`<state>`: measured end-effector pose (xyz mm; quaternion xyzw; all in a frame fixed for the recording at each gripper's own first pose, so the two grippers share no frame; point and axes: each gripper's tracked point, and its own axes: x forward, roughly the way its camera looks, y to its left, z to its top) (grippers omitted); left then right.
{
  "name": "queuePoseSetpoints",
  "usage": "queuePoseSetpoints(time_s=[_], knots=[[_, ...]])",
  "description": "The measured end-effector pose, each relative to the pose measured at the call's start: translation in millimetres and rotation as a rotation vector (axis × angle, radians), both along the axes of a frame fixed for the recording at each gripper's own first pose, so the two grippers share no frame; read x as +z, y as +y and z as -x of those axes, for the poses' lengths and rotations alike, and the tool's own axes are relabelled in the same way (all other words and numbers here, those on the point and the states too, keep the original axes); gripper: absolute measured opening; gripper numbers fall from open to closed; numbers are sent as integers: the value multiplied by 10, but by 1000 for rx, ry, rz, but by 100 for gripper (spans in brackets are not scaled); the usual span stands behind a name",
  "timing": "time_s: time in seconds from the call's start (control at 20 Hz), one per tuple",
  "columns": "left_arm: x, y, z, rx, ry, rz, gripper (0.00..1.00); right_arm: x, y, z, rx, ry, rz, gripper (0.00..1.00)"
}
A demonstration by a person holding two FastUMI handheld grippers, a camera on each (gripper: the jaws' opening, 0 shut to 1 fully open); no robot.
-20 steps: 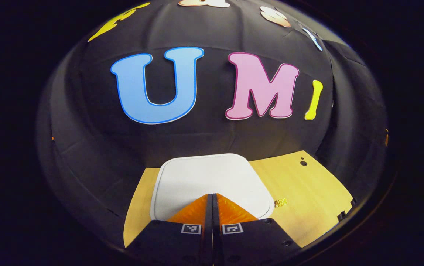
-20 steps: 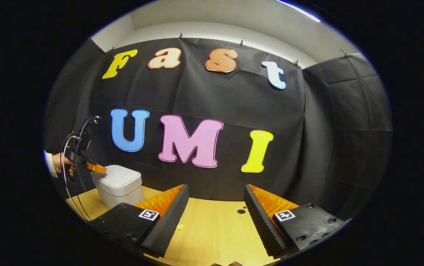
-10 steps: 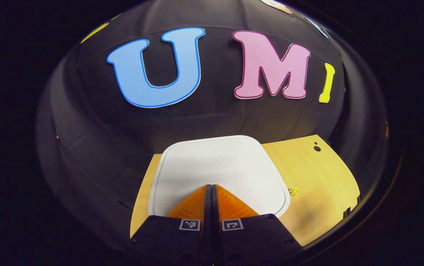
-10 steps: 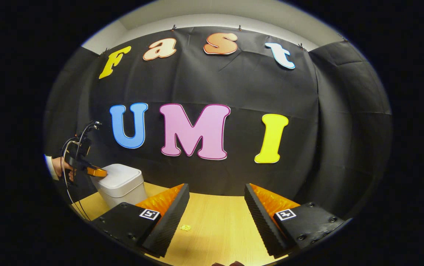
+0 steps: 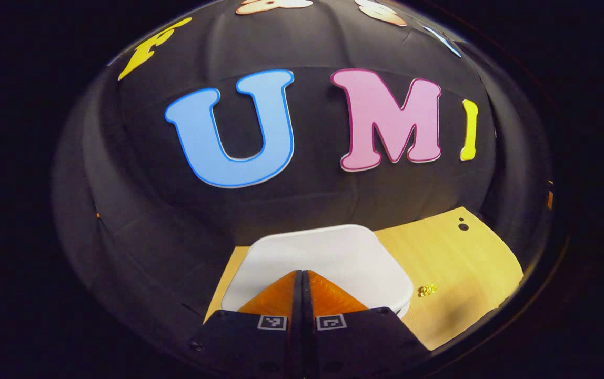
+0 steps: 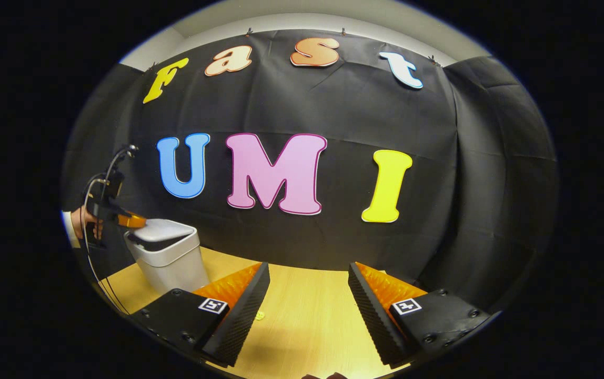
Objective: Press the lid of the desktop garbage bin to open it, pick up the crumpled paper on the desktop and throw it into the bin, then pick up the pop can on the desktop and drop it into the bin, and finally close the garbage bin lid.
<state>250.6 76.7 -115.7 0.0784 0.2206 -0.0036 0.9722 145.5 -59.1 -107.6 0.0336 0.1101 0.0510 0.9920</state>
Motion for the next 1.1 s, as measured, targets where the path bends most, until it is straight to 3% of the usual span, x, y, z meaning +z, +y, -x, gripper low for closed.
queuePoseSetpoints(time_s=[0.4,0.6,0.75,0.8,0.85,0.95,1.05,1.1], knots=[[1006,-145,250,-10,-231,-22,7,-120,269,-158,88,27,11,97],[1302,-183,516,-9,-297,-42,17,-207,492,-291,157,56,-1,97],[1508,-276,743,-20,-348,-33,36,-286,658,-412,208,83,-12,97],[1537,-285,816,-16,-357,-34,55,-298,702,-464,221,87,-8,97],[1577,-306,884,-14,-366,-33,63,-316,737,-520,235,88,-6,97],[1678,-284,977,17,-405,-30,99,-389,840,-635,266,114,-18,97],[1741,-344,1150,37,-419,-28,94,-510,921,-771,289,151,-30,97],[1745,-331,1239,51,-421,-26,99,-602,970,-845,301,181,-35,97]])
